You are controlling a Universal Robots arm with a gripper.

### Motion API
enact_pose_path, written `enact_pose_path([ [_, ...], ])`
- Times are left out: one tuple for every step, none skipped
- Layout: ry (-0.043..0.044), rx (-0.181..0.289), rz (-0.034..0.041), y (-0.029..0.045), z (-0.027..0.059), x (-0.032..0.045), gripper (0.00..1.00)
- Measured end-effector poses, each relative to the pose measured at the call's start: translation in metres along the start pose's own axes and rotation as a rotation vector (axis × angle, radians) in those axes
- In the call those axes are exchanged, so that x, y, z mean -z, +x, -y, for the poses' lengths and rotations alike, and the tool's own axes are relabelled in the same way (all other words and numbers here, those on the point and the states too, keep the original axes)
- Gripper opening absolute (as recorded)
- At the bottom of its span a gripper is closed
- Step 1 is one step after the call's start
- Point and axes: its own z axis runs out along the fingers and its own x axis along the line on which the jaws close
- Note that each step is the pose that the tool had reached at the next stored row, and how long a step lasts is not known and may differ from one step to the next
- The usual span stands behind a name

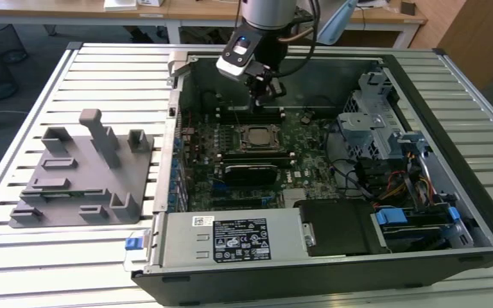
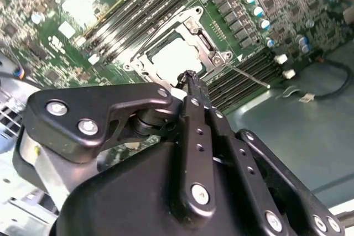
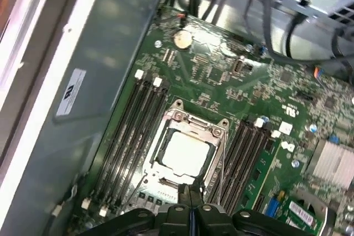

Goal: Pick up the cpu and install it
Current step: 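Install the first cpu locking lever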

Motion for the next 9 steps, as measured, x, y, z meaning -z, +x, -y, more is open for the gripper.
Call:
enact_pose_path([
  [-0.0002, 0.018, 0.0002, 0.0, 0.0, -0.0002, 0.12],
  [-0.0004, 0.038, 0.0005, 0.0, 0.0, -0.0003, 0.12],
  [-0.0007, 0.055, 0.0006, 0.0, 0.0, -0.0005, 0.12],
  [-0.0009, 0.074, 0.0009, 0.0, 0.0, -0.0007, 0.12],
  [-0.0011, 0.091, 0.0011, 0.0, 0.0, -0.0008, 0.12],
  [-0.0013, 0.11, 0.0013, 0.0, 0.0, -0.001, 0.12],
  [-0.0015, 0.127, 0.0016, 0.0, 0.0, -0.0011, 0.12],
  [-0.0017, 0.147, 0.0019, 0.0, 0.0, -0.0012, 0.12],
  [-0.0019, 0.165, 0.002, 0.0, 0.0, -0.0013, 0.12],
])
